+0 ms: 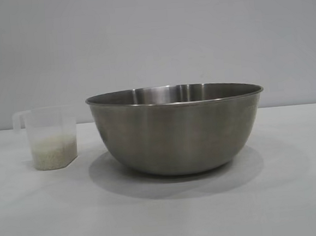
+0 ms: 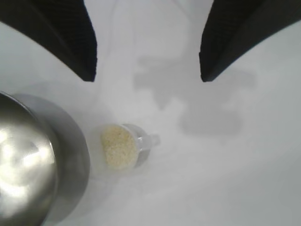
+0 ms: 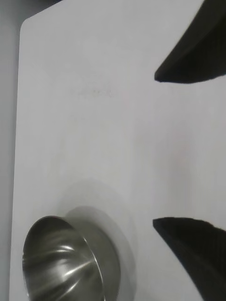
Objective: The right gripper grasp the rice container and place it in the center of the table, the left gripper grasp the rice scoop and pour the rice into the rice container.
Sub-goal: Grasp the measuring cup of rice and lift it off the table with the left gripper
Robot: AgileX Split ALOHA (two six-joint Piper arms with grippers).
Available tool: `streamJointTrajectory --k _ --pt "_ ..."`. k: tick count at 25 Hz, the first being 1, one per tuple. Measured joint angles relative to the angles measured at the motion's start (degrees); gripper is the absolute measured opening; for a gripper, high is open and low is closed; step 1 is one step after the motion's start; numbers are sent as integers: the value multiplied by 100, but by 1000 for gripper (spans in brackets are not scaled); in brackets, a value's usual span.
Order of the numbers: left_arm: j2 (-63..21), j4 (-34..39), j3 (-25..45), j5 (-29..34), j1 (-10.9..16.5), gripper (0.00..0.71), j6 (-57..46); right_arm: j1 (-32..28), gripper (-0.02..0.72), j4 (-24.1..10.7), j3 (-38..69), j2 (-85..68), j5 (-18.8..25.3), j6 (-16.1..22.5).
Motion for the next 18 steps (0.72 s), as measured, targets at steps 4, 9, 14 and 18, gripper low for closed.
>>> streamJointTrajectory --k 4,9,14,18 --pt "-505 -45 1044 -955 0 417 0 0 525 0 0 0 0 0" --pt "-802 -372 2169 -2281 0 417 62 0 525 0 0 0 0 0" --pt "-811 -1158 2735 -3274 0 417 291 0 525 0 0 0 0 0" --pt "-811 -1608 3179 -4184 0 417 607 0 525 0 0 0 0 0"
